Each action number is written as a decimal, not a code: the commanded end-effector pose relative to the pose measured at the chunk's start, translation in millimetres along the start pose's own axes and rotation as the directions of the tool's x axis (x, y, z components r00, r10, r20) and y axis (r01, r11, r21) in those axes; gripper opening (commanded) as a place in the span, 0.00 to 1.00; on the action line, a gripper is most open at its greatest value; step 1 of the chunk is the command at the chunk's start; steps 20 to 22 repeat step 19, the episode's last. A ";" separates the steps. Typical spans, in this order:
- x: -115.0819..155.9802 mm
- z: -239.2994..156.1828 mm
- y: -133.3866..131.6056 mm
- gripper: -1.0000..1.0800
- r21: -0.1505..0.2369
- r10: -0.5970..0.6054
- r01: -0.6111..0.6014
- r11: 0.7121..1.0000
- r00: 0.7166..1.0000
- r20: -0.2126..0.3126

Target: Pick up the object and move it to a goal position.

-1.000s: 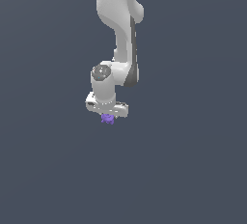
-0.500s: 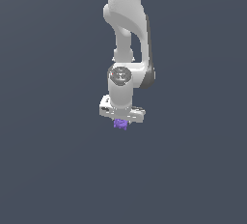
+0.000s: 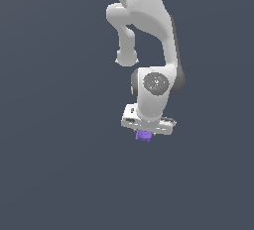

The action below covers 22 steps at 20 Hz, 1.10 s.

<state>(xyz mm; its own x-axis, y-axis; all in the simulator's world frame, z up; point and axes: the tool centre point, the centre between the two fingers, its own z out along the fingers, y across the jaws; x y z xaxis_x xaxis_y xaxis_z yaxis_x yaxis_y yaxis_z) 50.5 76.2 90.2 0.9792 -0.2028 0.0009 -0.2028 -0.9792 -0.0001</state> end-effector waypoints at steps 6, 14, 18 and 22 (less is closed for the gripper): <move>18.9 -12.1 -46.6 0.00 -0.001 0.002 -0.002 1.000 1.000 0.001; 28.6 -17.7 -68.4 0.00 -0.001 0.002 -0.002 1.000 1.000 0.001; 30.2 -18.6 -71.6 0.00 -0.001 0.002 -0.002 1.000 1.000 0.001; 30.2 -18.6 -71.8 0.00 -0.001 0.002 -0.002 1.000 1.000 0.001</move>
